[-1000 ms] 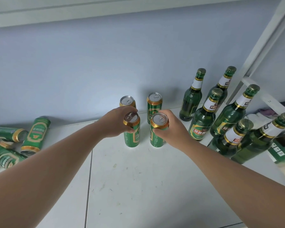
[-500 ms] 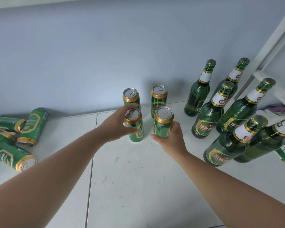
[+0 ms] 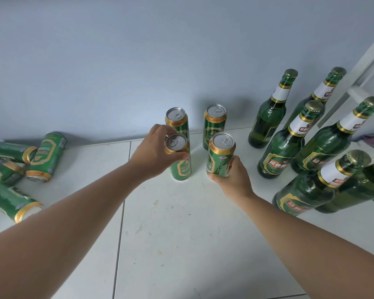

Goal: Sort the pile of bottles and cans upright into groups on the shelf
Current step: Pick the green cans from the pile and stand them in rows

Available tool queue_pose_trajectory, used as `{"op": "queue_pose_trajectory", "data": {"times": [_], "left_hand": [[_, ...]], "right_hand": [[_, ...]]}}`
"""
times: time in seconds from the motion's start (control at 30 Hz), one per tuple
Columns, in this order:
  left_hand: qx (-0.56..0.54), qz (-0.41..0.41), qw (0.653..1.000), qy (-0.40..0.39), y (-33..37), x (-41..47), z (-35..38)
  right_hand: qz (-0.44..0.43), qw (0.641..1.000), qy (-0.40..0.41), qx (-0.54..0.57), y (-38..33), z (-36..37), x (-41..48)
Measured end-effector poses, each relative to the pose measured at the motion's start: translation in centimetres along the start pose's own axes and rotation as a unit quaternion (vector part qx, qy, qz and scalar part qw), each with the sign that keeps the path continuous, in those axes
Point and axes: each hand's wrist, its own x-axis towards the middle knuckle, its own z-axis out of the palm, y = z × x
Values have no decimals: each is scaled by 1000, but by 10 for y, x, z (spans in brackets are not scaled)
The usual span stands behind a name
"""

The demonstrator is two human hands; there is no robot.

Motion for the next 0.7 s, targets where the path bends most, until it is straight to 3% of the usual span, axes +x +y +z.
{"op": "queue_pose_trajectory", "data": {"times": [0.2,0.43,0.7], "left_hand": [[-23,23,999,-35,-9,6,-10],[-10,1,1000,-28,-3,4,-8],[-54,-9,997,-56,-5,8,-10]], "right_hand": [[-6,998,-50,-32,1,-10,7],[4,999,43,6,-9,6,5],[21,994,-78,69,-15,-18,14]]}}
